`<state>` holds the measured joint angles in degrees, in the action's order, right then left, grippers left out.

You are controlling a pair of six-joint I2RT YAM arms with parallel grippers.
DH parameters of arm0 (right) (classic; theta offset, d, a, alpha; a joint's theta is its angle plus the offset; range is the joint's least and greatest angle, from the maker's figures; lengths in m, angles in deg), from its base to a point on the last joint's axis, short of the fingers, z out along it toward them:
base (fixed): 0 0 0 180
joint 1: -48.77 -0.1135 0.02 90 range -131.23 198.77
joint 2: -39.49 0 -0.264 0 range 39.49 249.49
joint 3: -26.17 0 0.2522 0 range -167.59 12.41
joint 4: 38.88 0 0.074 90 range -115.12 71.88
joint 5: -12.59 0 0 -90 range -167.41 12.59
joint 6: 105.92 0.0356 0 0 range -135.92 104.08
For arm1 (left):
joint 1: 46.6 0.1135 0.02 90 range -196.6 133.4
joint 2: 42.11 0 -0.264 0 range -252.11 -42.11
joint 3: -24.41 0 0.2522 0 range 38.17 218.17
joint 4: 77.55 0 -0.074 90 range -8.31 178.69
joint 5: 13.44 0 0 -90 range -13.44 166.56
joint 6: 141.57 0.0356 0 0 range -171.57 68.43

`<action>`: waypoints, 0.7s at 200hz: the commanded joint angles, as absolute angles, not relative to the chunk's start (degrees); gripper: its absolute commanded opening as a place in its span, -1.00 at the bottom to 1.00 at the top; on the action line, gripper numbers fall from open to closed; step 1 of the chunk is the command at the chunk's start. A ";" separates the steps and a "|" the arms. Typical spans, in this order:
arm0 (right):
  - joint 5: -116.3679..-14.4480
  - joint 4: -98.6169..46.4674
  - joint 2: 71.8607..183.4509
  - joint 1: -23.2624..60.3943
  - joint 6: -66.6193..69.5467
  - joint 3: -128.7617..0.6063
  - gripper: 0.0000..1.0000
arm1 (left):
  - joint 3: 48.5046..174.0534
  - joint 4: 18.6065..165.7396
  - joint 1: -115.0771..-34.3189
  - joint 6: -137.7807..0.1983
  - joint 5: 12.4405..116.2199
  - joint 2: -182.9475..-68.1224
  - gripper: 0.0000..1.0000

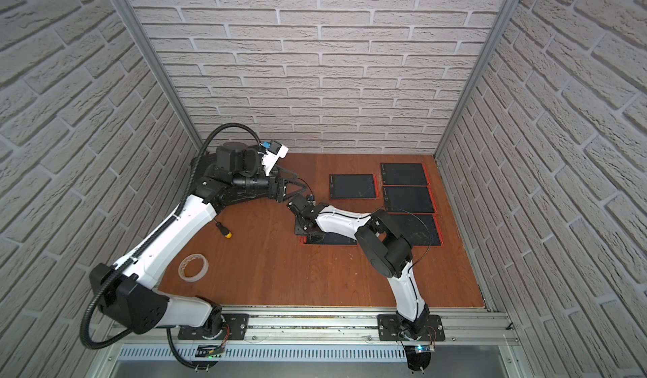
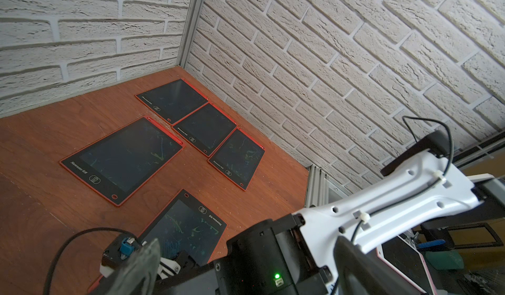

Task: Place the stylus back onto the writing tablet
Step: Place the stylus on the writing tablet.

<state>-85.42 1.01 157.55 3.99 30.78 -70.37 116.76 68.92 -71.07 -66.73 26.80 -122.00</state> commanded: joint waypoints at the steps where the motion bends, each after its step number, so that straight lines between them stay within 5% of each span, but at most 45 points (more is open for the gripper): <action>1: -85.39 -0.66 155.36 3.44 30.65 -70.86 -0.77 | 118.33 69.64 -71.38 -66.16 26.81 -121.45 0.96; 78: -84.21 -1.65 157.07 3.39 31.51 -71.32 -0.75 | 118.31 69.62 -71.36 -66.21 26.67 -121.64 0.96; 140: -83.55 -1.40 157.25 3.38 31.64 -71.89 -0.51 | 118.33 69.68 -71.33 -66.16 26.76 -121.65 0.96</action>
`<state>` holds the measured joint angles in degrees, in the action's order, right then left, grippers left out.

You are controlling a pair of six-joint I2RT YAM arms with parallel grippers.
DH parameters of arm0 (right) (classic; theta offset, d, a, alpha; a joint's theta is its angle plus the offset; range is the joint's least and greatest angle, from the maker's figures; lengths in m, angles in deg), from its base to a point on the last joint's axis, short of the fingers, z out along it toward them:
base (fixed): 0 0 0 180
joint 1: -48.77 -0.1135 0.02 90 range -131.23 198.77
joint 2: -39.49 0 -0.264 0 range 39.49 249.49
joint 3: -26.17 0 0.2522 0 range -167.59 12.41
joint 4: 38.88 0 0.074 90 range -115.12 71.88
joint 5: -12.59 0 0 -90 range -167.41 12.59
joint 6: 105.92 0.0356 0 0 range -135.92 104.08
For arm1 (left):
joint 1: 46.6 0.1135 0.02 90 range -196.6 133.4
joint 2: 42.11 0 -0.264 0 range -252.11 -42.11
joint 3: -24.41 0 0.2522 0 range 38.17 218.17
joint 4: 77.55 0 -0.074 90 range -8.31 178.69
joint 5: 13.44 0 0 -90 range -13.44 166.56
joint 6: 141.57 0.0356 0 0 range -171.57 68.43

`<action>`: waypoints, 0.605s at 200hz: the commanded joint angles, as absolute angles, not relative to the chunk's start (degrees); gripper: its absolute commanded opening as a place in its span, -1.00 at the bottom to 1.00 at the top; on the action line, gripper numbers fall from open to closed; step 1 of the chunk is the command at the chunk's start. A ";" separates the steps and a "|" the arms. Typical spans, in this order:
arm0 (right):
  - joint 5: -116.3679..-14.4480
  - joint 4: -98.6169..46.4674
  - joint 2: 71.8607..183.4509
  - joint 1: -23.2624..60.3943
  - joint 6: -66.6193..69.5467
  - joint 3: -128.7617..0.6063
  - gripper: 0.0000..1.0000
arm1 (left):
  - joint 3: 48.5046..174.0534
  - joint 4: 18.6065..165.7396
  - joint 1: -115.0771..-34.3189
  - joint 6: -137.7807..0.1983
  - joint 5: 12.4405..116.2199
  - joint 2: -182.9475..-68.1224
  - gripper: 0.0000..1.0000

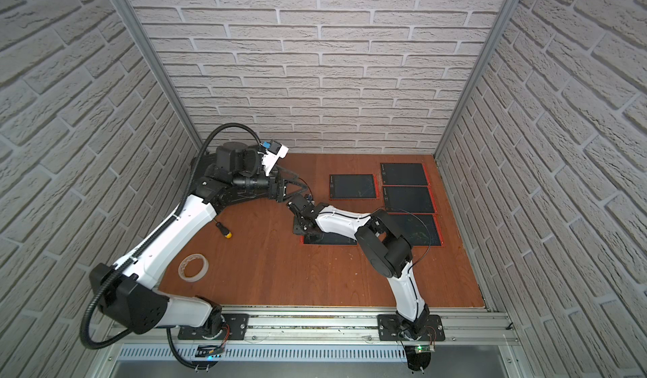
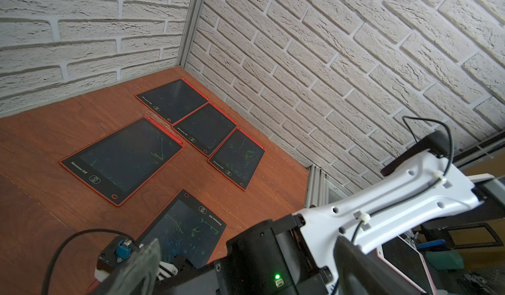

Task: Place the stylus back onto the writing tablet
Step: Place the stylus on the writing tablet.

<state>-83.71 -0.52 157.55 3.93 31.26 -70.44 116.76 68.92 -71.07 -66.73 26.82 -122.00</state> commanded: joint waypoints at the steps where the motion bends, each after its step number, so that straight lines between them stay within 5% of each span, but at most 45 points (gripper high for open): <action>1: -83.56 -1.35 157.26 3.35 31.63 -71.93 -0.51 | 118.33 69.65 -71.31 -66.16 26.74 -121.65 0.96; 121: -83.11 -0.15 159.54 3.50 33.48 -72.06 -0.64 | 118.33 69.46 -71.32 -66.12 26.81 -121.25 0.96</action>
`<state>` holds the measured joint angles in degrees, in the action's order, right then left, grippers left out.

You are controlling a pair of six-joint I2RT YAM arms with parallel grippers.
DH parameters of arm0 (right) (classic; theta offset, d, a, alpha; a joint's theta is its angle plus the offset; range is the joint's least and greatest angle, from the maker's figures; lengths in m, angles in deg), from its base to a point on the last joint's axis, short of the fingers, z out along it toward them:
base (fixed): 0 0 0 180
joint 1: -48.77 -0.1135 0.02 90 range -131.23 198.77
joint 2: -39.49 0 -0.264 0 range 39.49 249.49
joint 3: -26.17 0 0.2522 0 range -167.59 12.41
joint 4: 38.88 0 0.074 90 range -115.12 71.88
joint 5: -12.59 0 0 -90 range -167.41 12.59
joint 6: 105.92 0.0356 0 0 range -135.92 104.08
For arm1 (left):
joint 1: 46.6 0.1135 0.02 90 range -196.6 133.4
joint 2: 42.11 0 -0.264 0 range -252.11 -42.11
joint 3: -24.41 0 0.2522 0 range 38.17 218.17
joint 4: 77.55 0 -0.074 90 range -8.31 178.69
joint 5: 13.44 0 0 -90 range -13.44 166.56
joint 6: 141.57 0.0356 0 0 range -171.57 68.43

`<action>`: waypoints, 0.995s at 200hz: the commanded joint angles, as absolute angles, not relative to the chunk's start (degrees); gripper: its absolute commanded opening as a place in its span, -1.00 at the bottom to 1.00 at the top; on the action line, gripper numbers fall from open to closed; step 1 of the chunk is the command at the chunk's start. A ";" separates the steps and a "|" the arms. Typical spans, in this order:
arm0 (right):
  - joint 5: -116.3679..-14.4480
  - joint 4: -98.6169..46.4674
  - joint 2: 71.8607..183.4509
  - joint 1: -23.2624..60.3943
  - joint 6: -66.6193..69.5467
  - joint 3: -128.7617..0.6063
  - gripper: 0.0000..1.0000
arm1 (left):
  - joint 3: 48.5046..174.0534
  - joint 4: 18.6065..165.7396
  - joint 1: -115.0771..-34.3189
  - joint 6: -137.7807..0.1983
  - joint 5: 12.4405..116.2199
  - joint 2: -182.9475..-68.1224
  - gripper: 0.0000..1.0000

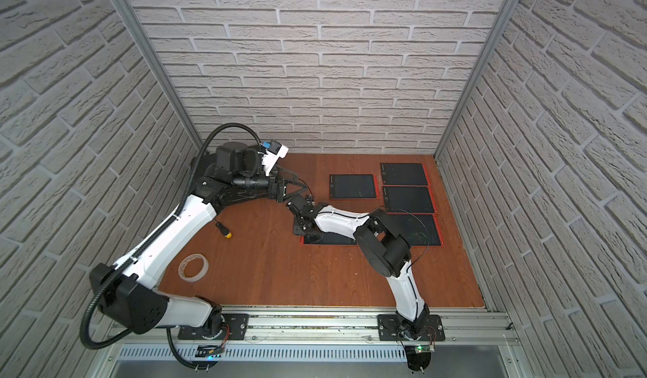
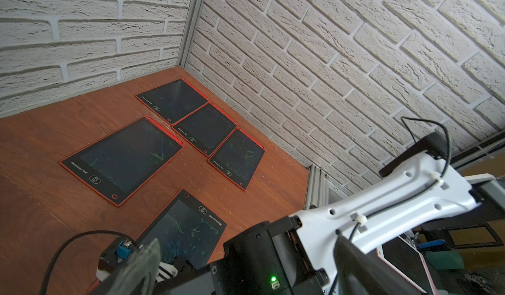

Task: Place the stylus back onto the writing tablet
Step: Place the stylus on the writing tablet.

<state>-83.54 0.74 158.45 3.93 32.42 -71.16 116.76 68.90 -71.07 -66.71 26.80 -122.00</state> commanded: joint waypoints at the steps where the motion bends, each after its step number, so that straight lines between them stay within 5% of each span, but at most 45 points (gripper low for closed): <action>1: -83.11 -0.16 159.54 3.50 33.48 -72.10 -0.64 | 118.33 69.45 -71.35 -66.10 26.85 -121.23 0.96; 74: -83.19 -0.25 160.32 3.76 35.09 -72.13 -0.57 | 118.33 69.48 -71.37 -66.07 26.81 -121.12 0.96; 199: -84.26 2.56 160.63 4.41 36.46 -72.02 -0.76 | 118.33 69.65 -71.38 -66.25 26.63 -121.25 0.96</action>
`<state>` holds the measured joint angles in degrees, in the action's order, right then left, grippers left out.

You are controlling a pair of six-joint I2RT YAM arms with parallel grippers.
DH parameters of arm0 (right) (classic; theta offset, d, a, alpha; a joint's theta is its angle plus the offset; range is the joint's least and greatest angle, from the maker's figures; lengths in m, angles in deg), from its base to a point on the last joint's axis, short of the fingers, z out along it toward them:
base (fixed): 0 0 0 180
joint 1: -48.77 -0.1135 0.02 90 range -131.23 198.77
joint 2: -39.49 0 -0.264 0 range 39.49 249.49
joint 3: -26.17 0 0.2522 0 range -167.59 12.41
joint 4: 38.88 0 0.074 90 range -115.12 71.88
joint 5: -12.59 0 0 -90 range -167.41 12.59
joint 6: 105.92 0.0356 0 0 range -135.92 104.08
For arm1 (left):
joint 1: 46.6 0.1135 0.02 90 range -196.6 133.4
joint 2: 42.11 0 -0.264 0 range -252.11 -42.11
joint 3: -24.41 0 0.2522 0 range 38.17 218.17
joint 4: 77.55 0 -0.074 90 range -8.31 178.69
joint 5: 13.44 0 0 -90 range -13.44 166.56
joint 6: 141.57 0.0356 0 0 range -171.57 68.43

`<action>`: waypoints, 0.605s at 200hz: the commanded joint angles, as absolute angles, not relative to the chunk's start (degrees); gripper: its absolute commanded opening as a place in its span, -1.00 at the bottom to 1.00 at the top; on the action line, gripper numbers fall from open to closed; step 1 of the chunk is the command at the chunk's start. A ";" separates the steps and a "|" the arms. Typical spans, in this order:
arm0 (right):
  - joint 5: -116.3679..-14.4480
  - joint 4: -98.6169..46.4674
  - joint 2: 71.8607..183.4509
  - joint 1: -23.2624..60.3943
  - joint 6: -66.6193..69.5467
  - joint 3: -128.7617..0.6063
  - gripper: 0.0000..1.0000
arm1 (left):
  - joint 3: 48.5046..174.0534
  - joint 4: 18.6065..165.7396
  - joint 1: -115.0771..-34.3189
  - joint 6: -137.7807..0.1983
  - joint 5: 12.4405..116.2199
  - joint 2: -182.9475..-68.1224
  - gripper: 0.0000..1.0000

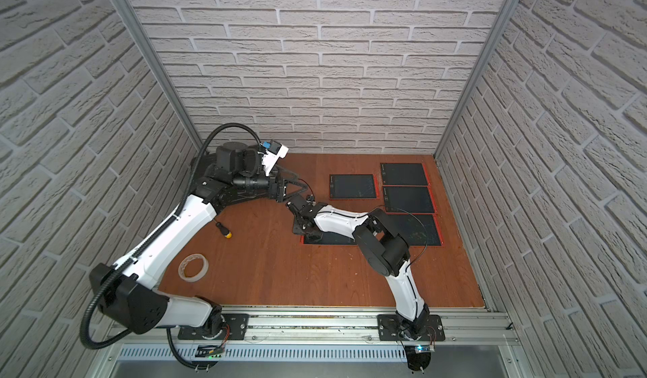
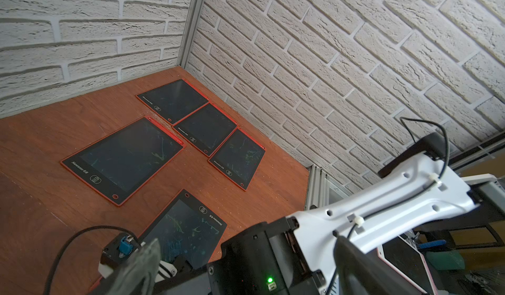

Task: Place the stylus back onto the writing tablet
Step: Place the stylus on the writing tablet.

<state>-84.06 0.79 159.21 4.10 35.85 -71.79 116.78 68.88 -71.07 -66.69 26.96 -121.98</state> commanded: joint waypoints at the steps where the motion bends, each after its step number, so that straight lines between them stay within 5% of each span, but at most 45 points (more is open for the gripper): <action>1: -84.26 2.56 160.66 4.44 36.46 -72.04 -0.76 | 118.33 69.68 -71.38 -66.25 26.63 -121.27 0.96; 121: -83.95 3.65 161.03 4.47 34.35 -74.23 -0.72 | 118.28 69.74 -71.38 -66.41 26.48 -121.46 0.96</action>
<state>-83.34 1.86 160.22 4.32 34.67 -73.74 116.78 68.90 -71.07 -66.69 26.98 -121.98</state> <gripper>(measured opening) 0.159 0.980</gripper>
